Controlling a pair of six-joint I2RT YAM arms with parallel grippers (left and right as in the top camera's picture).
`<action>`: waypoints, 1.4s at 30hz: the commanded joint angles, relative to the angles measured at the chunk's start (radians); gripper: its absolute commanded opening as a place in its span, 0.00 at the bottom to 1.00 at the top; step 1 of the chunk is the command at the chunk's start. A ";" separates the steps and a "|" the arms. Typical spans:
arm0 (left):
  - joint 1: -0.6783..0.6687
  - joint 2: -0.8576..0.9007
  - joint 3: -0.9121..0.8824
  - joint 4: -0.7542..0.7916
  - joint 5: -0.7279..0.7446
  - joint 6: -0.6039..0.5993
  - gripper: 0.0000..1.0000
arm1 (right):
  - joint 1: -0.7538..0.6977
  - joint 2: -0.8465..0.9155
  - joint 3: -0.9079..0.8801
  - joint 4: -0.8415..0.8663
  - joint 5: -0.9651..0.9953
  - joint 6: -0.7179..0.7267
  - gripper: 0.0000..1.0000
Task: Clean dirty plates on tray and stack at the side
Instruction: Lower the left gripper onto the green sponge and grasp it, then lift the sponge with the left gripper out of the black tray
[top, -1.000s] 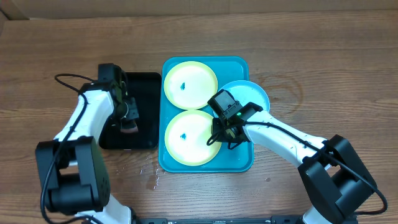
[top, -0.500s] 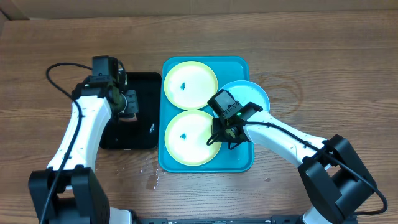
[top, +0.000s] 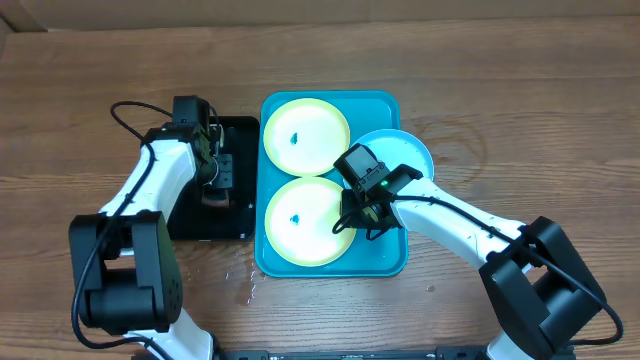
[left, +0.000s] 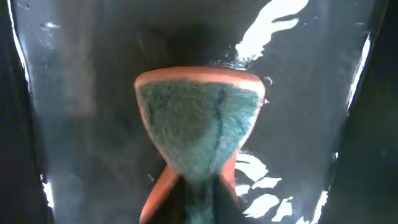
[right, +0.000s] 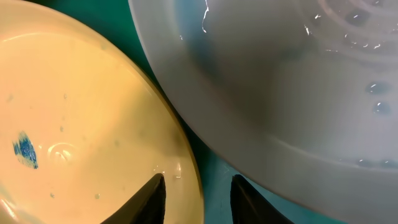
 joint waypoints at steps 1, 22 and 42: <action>0.000 0.005 0.005 0.005 0.002 0.015 0.41 | 0.004 -0.002 0.000 0.005 0.006 0.003 0.36; 0.006 0.065 -0.006 0.017 0.034 0.010 0.18 | 0.004 -0.002 0.000 0.005 0.006 0.004 0.36; 0.006 -0.127 0.188 -0.213 0.042 -0.074 0.04 | 0.004 -0.002 0.000 0.006 0.003 0.004 0.51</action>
